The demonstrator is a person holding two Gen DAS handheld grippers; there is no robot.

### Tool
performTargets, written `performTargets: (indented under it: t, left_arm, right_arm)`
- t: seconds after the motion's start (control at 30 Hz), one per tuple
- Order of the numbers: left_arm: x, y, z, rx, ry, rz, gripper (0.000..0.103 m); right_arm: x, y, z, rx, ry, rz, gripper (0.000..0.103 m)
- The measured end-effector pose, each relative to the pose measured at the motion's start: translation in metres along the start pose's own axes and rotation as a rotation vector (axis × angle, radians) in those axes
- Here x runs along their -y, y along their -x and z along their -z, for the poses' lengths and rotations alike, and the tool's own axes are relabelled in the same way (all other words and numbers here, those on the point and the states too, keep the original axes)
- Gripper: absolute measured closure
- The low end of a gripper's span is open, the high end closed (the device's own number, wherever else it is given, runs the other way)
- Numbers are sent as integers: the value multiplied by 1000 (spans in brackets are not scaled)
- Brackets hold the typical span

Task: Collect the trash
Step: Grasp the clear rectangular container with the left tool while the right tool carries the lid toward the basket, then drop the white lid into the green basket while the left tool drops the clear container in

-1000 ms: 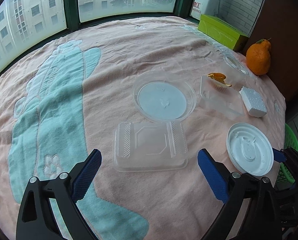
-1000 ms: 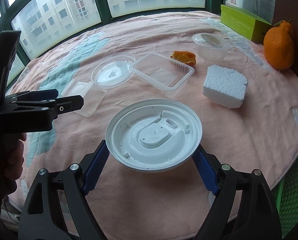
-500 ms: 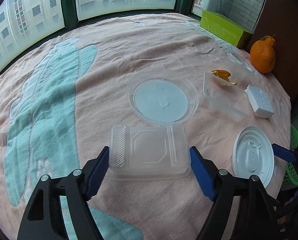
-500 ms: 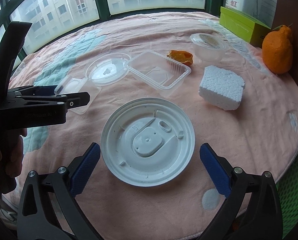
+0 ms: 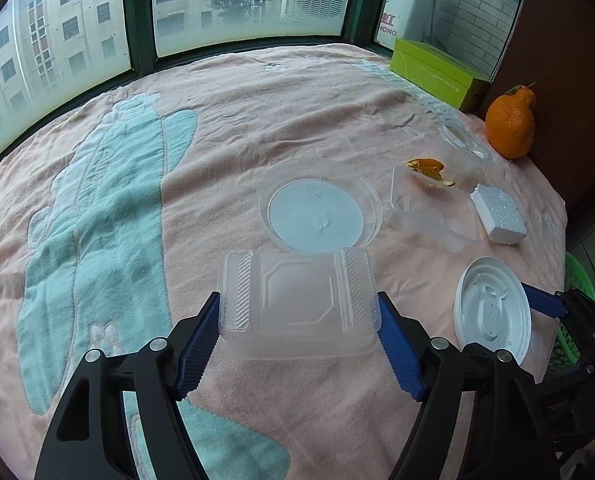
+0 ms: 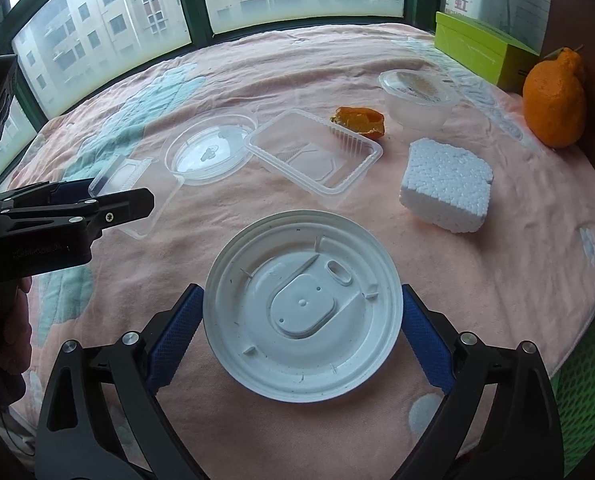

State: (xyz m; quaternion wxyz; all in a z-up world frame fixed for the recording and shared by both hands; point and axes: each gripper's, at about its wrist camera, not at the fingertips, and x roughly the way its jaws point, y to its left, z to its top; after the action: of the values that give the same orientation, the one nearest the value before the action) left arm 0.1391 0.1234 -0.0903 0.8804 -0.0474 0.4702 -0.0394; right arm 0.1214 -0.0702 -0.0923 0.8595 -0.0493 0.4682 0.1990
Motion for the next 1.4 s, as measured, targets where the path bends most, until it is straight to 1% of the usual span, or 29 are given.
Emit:
performTargets:
  t: [0.17, 0.33, 0.5, 0.67, 0.8, 0.93, 1.0, 1.1, 1.2, 1.4]
  left_arm:
    - [9, 15, -1, 23, -8, 31, 31]
    - [29, 27, -2, 40, -23, 75, 31]
    - [61, 34, -5, 48, -67, 115, 31]
    - [103, 34, -9, 45, -109, 163, 31]
    - [139, 34, -11, 39, -155, 190, 31]
    - [173, 31, -12, 28, -200, 212, 31]
    - [190, 29, -12, 21, -219, 225, 31]
    - [211, 25, -12, 8, -248, 238, 31]
    - [231, 21, -11, -6, -277, 252, 31]
    - [264, 12, -7, -36, -332, 269, 31]
  right_arm:
    - [10, 21, 4, 34, -15, -11, 10]
    - [37, 49, 15, 72, -82, 3, 10]
    - [85, 78, 32, 112, -177, 68, 10]
    - [151, 101, 61, 120, -303, 160, 10]
    - [208, 111, 92, 98, -405, 236, 10]
    - [264, 109, 123, 45, -525, 259, 9]
    - [285, 104, 137, 13, -577, 258, 9]
    - [306, 92, 152, -36, -624, 262, 9]
    - [317, 78, 161, -77, -646, 253, 9]
    - [332, 58, 168, -110, -692, 237, 8]
